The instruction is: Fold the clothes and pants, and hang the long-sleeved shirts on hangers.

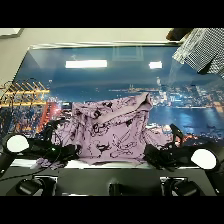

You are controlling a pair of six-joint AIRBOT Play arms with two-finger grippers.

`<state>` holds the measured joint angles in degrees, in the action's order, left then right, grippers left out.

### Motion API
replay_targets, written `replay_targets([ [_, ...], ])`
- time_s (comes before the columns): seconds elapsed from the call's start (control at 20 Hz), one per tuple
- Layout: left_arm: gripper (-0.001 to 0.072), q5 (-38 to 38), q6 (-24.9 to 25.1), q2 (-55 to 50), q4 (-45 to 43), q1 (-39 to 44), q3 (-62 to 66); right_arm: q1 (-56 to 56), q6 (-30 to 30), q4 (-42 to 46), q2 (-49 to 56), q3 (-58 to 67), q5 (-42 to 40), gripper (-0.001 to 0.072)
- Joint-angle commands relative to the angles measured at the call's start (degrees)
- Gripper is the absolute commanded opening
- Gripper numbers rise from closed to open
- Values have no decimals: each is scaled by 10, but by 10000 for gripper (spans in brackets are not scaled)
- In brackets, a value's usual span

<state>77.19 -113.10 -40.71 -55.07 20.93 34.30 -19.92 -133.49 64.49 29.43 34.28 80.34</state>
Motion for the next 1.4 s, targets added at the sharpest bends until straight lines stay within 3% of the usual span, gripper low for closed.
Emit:
replay_targets([
  [0.0, 21, -44, -18, -12, 25, 15, 20, 0, -28, 25, 19, 0, -67, 38],
  [0.2, 22, -69, 45, -157, 26, -6, 107, 0, -20, 26, 166, 20, -198, 39],
  [0.4, 22, -68, 101, -321, 26, -42, 210, 0, 21, 23, 314, 82, -277, 41],
  [0.65, 29, -60, 144, -438, 26, -52, 277, 0, 39, 56, 371, 98, -270, 243],
  [0.7, 81, -59, 153, -441, 25, -52, 281, 0, 39, 95, 357, 105, -251, 338],
  [0.75, 161, -58, 156, -438, 17, -55, 285, 0, 40, 132, 337, 116, -228, 380],
  [0.8, 307, -56, 156, -431, 3, -56, 290, 0, 66, 160, 311, 133, -209, 414],
  [0.85, 404, -57, 156, -417, -20, -56, 294, 0, 123, 166, 283, 153, -192, 452],
  [0.95, 407, -59, 156, -382, -63, -54, 295, 0, 166, 160, 247, 182, -152, 452],
  [1.15, 407, -57, 142, -310, -125, -26, 294, -42, 166, 146, 244, 195, -121, 452],
  [1.35, 407, -56, 74, -277, -203, 31, 294, -181, 78, 263, 296, 194, -105, 452],
])
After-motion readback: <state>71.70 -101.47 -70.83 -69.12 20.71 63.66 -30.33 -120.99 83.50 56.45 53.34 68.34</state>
